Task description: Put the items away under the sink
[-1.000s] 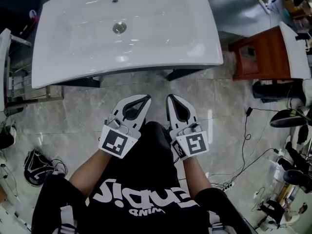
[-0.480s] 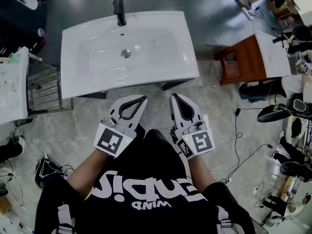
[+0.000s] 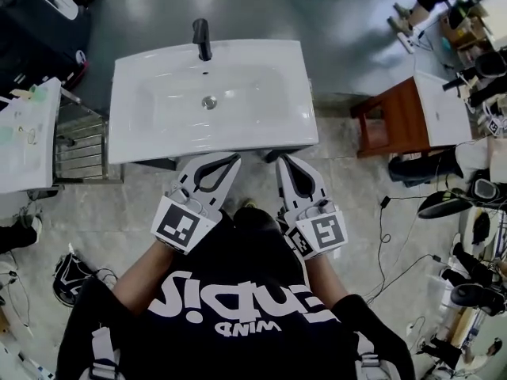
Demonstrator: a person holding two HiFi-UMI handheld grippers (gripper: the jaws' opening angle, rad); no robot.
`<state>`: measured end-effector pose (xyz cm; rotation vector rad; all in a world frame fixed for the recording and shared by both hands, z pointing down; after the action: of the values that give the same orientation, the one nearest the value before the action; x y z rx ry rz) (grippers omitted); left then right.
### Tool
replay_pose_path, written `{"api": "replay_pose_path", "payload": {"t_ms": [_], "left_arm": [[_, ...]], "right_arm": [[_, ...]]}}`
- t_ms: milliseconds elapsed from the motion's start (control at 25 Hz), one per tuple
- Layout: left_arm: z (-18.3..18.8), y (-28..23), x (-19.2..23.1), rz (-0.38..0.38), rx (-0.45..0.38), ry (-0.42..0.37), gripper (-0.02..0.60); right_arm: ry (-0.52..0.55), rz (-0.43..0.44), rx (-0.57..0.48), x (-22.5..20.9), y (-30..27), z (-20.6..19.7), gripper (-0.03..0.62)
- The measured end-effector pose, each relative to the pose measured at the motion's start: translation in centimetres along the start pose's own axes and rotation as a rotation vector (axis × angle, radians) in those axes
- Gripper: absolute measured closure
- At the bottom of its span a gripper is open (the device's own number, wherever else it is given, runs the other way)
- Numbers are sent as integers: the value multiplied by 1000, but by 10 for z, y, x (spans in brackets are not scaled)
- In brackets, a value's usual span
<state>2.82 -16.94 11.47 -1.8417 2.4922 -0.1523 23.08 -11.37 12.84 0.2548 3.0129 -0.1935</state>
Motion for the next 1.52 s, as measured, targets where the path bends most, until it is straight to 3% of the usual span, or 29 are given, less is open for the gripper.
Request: {"api": "replay_pose_path", "payload": {"t_ms": [480, 680, 1520], "left_arm": [[9, -6, 4, 109, -58, -18, 561], [6, -1, 7, 135, -43, -27, 562], [9, -3, 0, 138, -45, -37, 561]], "right_arm": [[34, 47, -73, -11, -7, 18, 576], [50, 67, -77, -8, -9, 20, 576], [52, 113, -85, -6, -7, 20, 576]]}}
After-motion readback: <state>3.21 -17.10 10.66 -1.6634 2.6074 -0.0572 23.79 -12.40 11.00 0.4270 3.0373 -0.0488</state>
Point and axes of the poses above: the fingertips, and each gripper's own axes: y backward along the fingers, x to its left, z out of its top, the point moved 10 cm from there along y, backward along the fingers, and after that the axes turned 12 degrees about -z, right-handed, at the moved point
